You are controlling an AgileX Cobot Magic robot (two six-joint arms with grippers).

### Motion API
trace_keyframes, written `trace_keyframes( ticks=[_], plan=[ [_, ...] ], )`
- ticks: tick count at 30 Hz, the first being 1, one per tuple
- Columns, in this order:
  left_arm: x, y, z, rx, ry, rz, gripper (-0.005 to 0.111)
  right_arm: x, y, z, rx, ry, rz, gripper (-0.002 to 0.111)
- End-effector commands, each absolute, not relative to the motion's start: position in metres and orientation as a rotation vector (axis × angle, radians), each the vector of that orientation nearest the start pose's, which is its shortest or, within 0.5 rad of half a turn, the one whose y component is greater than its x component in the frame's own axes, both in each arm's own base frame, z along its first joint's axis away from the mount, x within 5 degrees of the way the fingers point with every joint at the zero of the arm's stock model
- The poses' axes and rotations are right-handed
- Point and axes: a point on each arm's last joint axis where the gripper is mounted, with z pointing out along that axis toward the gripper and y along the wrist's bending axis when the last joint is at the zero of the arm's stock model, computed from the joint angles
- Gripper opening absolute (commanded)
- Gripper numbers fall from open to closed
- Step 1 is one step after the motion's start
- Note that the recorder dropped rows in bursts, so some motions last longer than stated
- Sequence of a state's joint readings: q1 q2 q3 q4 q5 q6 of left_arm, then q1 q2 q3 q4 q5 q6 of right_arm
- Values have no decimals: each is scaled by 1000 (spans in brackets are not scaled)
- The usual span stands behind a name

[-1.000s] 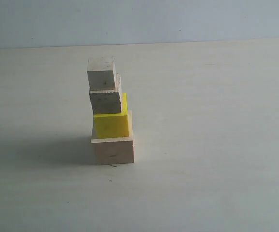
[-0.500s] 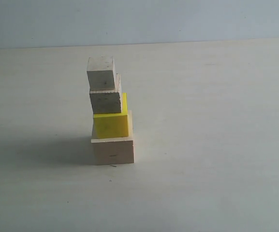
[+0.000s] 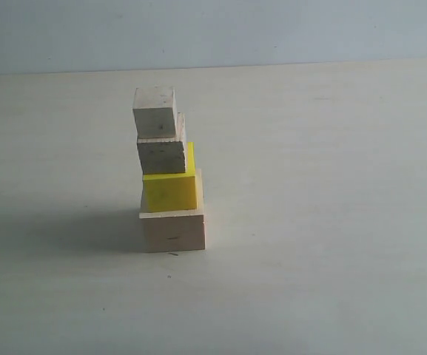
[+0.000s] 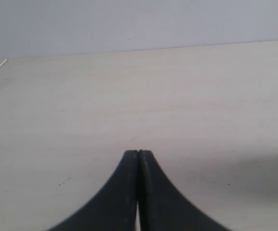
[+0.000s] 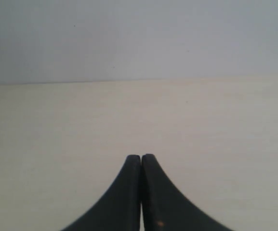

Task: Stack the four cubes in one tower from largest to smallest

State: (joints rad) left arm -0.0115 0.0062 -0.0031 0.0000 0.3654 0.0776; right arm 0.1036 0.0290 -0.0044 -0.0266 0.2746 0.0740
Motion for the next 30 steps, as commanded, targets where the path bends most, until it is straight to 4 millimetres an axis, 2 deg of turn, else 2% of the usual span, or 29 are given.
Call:
trace_keyframes(
  ticks=[1, 30],
  plan=[
    [53, 0, 181, 72, 1844, 42, 0, 54, 2, 186, -28, 1789, 49, 0],
    [53, 0, 181, 72, 1843, 43, 0, 54, -3, 183, 61, 1819, -11, 0]
  ],
)
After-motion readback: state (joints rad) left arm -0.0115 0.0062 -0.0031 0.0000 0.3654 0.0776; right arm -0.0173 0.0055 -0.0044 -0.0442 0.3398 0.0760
